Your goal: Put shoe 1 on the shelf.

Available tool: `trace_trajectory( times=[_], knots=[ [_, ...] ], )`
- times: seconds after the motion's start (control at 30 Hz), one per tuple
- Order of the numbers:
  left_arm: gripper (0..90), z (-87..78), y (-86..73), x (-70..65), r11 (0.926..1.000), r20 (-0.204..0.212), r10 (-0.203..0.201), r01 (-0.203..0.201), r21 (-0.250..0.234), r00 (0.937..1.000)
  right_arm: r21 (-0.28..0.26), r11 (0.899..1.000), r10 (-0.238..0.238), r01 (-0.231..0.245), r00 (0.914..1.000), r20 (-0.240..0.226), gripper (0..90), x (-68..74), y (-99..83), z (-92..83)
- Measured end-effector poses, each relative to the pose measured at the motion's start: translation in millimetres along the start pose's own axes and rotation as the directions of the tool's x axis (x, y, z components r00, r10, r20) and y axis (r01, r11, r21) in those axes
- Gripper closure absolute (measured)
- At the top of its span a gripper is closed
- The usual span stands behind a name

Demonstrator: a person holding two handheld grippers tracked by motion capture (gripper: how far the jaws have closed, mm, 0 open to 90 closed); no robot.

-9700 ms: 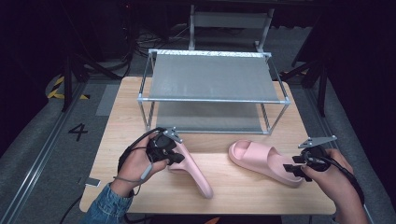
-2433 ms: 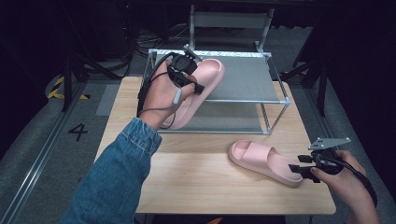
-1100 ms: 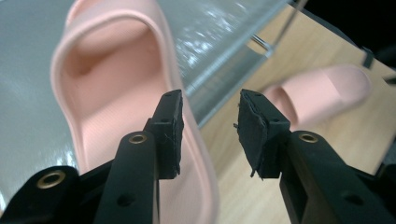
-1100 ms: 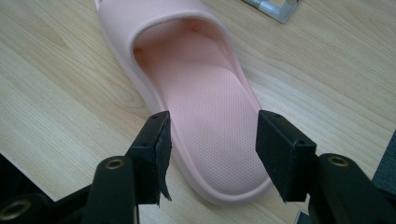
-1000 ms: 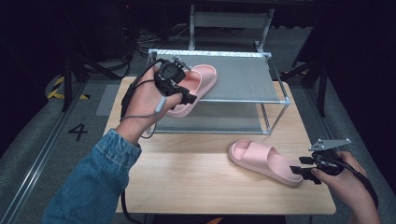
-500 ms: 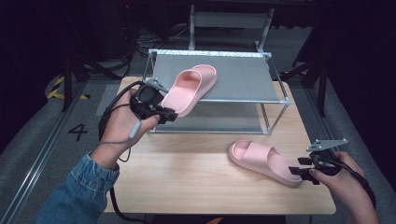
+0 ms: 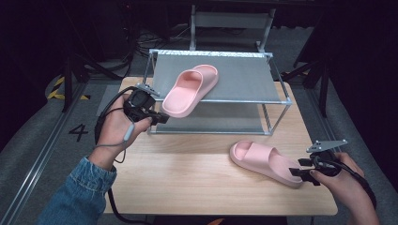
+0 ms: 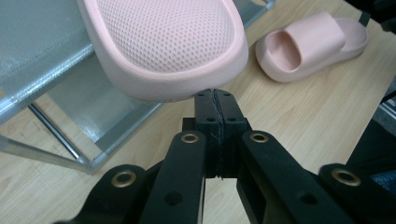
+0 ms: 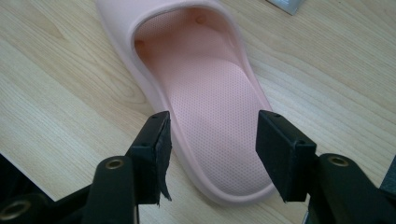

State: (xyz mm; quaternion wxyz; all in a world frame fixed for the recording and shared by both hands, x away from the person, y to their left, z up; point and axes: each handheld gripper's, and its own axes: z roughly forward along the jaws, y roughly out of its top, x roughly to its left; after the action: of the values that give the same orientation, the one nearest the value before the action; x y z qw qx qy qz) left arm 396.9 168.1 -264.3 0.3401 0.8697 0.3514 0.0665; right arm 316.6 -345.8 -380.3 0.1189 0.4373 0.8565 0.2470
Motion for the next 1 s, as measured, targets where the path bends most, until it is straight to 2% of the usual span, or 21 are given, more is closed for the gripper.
trace_trajectory(
  times=[0.2, 0.37, 0.57, 1.0],
  knots=[
    [90.0, 14.9, 9.4, 2.5, 0.9997, 0.026, 0.003, -0.003, -0.024, 0.9997, 0.002, 1.0, -0.003, 0.003, 1.0, -0.003, 46.1, 0.6, 0.2, 1.5],
    [90.0, 32.9, 24.7, -3.2, 0.9992, 0.045, 0.018, -0.017, -0.036, 0.9988, 0.001, 1.0, 0.001, -0.001, 1.0, -0.002, 46.1, 0.3, -0.1, 1.2],
    [90.0, 51.0, 42.4, -7.3, 0.9987, 0.043, 0.035, -0.034, -0.039, 0.9984, 0.004, 1.0, 0.0, 0.0, 1.0, -0.003, 46.1, -0.8, -0.8, 1.7],
    [90.0, 86.2, 73.3, -1.6, 0.998, 0.049, 0.025, -0.022, -0.059, 0.9985, 0.01, 1.0, 0.003, -0.003, 1.0, -0.008, 46.1, -2.3, -1.6, 3.1]
  ],
)
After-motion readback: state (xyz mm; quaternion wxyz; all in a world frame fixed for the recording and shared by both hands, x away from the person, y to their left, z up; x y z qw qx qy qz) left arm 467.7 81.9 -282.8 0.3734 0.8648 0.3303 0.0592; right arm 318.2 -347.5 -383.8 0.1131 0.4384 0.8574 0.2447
